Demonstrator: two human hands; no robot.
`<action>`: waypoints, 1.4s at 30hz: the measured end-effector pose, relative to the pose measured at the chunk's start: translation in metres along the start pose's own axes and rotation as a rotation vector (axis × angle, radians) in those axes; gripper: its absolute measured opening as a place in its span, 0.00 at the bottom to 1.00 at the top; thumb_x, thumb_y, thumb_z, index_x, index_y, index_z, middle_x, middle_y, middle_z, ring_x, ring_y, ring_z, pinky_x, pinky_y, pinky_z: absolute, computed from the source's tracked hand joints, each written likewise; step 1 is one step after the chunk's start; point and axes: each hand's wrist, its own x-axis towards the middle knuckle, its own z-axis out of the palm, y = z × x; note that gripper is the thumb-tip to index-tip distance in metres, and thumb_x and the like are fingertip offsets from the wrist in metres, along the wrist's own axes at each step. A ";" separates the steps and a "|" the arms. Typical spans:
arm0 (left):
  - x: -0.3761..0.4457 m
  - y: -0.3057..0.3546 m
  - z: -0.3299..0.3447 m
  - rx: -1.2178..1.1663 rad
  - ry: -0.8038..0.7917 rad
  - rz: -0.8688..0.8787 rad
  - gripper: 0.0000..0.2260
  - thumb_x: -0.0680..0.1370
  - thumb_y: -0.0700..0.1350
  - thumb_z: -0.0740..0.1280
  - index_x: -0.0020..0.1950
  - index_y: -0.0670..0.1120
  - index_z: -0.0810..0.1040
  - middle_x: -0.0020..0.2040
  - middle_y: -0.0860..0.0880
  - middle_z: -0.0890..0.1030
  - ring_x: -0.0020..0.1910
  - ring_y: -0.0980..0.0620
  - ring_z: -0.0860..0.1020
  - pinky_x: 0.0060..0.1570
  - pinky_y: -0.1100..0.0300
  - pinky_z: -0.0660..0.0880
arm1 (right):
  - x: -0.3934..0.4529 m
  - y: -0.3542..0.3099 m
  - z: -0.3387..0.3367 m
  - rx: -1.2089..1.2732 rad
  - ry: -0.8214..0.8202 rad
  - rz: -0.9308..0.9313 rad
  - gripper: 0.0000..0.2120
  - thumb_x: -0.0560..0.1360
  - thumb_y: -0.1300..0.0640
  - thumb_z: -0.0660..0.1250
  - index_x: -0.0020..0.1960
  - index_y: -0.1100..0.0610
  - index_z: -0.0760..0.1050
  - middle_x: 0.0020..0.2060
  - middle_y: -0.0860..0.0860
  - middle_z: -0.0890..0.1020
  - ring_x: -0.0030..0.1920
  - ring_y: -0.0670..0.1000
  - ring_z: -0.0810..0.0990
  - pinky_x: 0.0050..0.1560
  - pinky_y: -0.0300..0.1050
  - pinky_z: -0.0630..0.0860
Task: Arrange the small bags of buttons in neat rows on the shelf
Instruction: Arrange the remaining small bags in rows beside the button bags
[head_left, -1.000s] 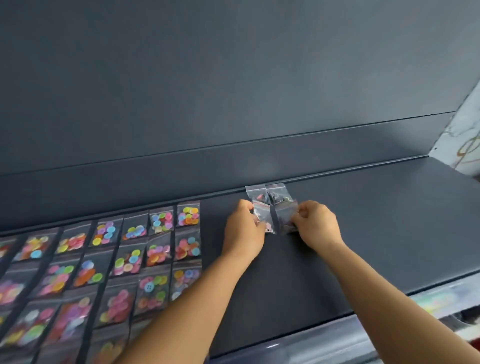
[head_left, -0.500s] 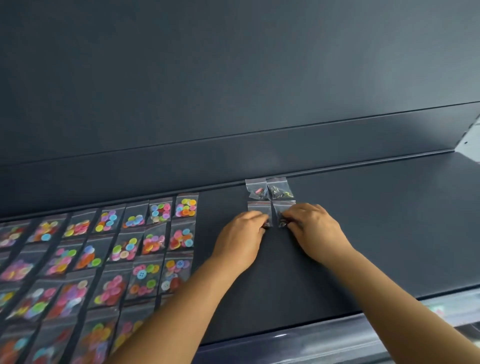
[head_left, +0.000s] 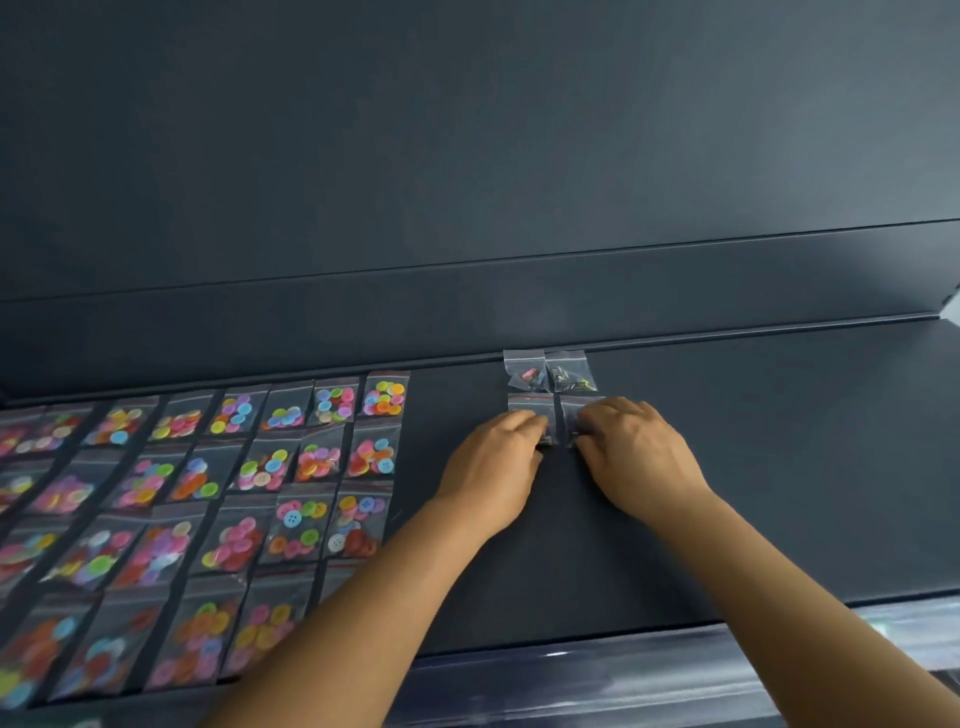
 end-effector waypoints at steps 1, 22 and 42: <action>-0.001 0.001 -0.002 0.020 0.016 -0.004 0.20 0.81 0.43 0.61 0.73 0.45 0.65 0.71 0.50 0.69 0.70 0.50 0.67 0.67 0.58 0.65 | -0.001 -0.002 -0.001 -0.011 0.002 -0.012 0.12 0.77 0.52 0.59 0.59 0.53 0.75 0.60 0.48 0.76 0.61 0.52 0.71 0.58 0.43 0.68; -0.169 -0.131 -0.101 0.138 0.250 -0.431 0.25 0.81 0.53 0.59 0.77 0.50 0.57 0.75 0.52 0.62 0.74 0.52 0.59 0.73 0.56 0.58 | -0.027 -0.229 0.021 0.061 -0.160 -0.440 0.30 0.78 0.41 0.54 0.76 0.50 0.52 0.75 0.48 0.59 0.75 0.51 0.55 0.74 0.48 0.50; -0.421 -0.362 -0.217 0.184 0.410 -0.654 0.24 0.81 0.51 0.59 0.76 0.47 0.59 0.73 0.49 0.66 0.72 0.50 0.62 0.71 0.57 0.59 | -0.096 -0.577 0.111 0.125 -0.232 -0.705 0.28 0.79 0.42 0.56 0.75 0.52 0.56 0.73 0.49 0.62 0.74 0.52 0.57 0.73 0.49 0.51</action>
